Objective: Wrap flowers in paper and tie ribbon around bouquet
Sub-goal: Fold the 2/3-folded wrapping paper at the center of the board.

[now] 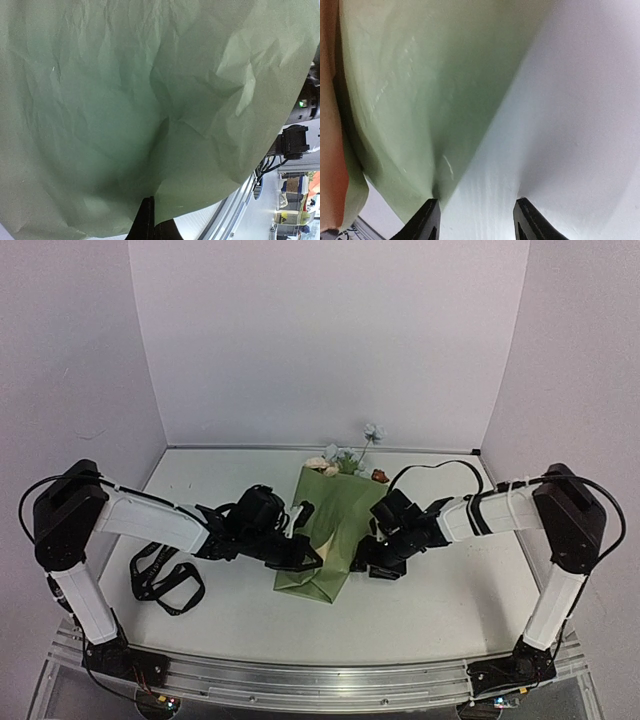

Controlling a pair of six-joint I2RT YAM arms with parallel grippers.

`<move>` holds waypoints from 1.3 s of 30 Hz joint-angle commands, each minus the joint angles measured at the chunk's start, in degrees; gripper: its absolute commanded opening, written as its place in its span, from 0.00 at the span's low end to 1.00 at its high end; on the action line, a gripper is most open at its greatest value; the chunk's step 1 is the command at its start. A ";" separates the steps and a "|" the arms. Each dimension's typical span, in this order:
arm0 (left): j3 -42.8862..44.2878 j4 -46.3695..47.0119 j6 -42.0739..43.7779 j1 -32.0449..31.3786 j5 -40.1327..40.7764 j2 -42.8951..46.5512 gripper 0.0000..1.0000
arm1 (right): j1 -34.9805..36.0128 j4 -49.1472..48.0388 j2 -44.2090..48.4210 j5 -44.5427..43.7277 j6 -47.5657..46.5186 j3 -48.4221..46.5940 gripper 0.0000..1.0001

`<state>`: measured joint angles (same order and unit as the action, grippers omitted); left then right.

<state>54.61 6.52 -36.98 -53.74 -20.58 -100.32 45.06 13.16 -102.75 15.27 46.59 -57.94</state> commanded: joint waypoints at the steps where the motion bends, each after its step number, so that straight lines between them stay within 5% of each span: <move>1: 5.55 -3.08 2.51 -0.72 -3.03 -3.31 0.00 | 0.22 -0.61 10.35 -3.55 0.08 3.91 0.56; 13: 7.72 -4.85 2.44 -1.10 -3.02 -5.30 0.00 | 0.25 -0.59 19.20 -4.98 0.43 0.41 0.70; 24: 8.94 -5.55 2.39 -1.10 -3.23 -6.25 0.00 | 0.34 -3.31 17.48 -5.20 1.82 -1.39 0.69; 31: 8.86 -5.46 2.48 -1.11 -3.71 -6.24 0.00 | 0.35 -3.12 11.21 -6.17 1.02 -6.10 0.51; 35: 9.01 -5.75 2.79 -1.10 -4.02 -5.81 0.03 | 0.16 -2.58 8.58 -7.96 0.43 -7.20 0.24; 39: 8.43 -6.16 2.76 -0.99 -4.29 -3.53 0.20 | -0.80 0.07 6.63 -10.33 -2.63 -8.06 0.00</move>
<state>61.17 1.31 -35.10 -54.50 -24.00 -106.28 44.99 11.18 -94.50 8.86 47.05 -63.23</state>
